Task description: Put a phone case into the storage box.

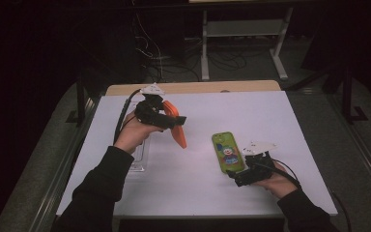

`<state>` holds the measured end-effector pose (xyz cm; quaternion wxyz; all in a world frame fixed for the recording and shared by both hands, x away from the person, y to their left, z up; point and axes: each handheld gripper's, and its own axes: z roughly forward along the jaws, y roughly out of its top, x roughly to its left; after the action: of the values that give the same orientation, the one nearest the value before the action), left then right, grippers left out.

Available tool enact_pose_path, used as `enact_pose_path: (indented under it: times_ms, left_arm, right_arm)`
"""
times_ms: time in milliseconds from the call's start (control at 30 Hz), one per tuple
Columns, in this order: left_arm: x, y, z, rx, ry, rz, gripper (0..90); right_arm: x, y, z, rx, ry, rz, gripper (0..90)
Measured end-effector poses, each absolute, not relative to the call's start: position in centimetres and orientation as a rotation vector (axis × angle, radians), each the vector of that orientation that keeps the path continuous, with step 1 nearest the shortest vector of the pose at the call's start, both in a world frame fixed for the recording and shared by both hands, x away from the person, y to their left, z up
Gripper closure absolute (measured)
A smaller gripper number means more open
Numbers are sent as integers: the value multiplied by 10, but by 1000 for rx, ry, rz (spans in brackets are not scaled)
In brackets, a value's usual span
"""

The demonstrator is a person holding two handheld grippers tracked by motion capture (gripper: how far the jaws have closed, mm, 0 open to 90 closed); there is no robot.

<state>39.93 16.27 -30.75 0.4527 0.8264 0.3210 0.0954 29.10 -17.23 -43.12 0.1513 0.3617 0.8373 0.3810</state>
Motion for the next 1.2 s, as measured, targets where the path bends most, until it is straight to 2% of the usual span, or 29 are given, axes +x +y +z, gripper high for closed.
enact_pose_path:
  times_ms: [233, 733, 867, 1200]
  left_arm:
    - [403, 186, -297, 2004, 824, 258, 145]
    - [434, 231, -280, 1991, 944, 439, 145]
    - [446, 241, -280, 1971, 1016, 524, 145]
    - [474, 250, -287, 1936, 1189, 634, 144]
  right_arm:
    - [284, -187, -436, 1072, 2381, 1088, 0]
    - [279, -193, -437, 1098, 2377, 1090, 0]
    - [280, -194, -437, 1093, 2380, 1089, 0]
    - [277, -195, -435, 1085, 2378, 1087, 0]
